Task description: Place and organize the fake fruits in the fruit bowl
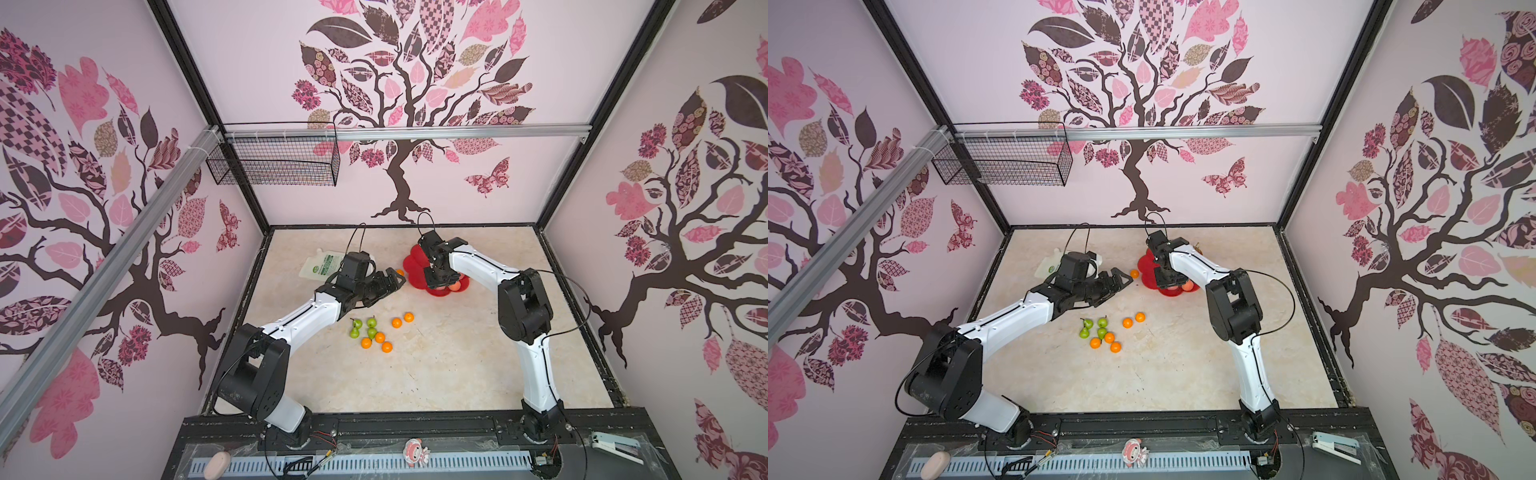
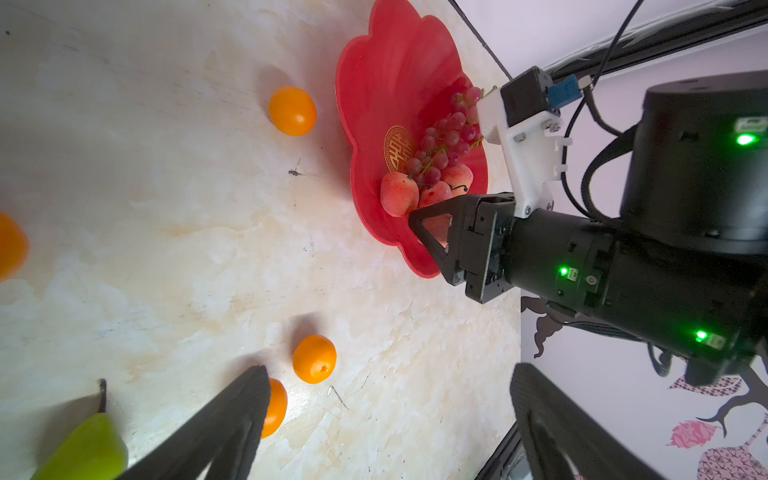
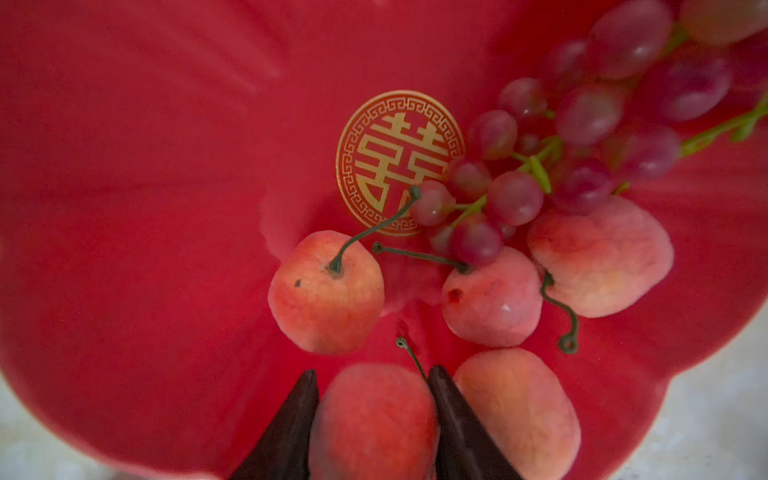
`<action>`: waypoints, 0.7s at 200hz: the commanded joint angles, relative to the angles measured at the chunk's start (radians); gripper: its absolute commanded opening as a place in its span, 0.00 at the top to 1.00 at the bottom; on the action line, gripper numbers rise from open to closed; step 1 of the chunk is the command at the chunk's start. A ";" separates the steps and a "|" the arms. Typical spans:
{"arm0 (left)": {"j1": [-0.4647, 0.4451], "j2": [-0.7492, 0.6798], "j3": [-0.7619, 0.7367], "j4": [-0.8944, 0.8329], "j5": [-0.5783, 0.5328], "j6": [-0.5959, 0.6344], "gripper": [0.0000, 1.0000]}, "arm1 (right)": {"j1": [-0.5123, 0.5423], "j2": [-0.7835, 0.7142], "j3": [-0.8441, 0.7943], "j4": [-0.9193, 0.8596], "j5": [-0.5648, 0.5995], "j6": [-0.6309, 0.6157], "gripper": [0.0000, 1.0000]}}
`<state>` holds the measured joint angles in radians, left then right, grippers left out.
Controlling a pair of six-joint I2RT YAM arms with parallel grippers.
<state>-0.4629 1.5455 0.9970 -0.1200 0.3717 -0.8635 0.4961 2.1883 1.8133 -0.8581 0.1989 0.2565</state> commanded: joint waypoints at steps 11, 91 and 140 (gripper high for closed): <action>0.006 0.005 0.027 0.016 0.010 0.011 0.06 | -0.005 0.038 0.039 -0.039 0.024 -0.012 0.54; 0.008 0.013 0.027 0.014 0.013 0.006 0.06 | -0.007 0.045 0.036 -0.046 0.019 -0.013 0.50; 0.010 0.014 0.023 0.011 0.015 0.004 0.06 | -0.006 0.045 0.036 -0.047 0.014 -0.013 0.49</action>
<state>-0.4583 1.5482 0.9970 -0.1200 0.3798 -0.8639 0.4957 2.1891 1.8141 -0.8753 0.2089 0.2527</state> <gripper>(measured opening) 0.942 0.511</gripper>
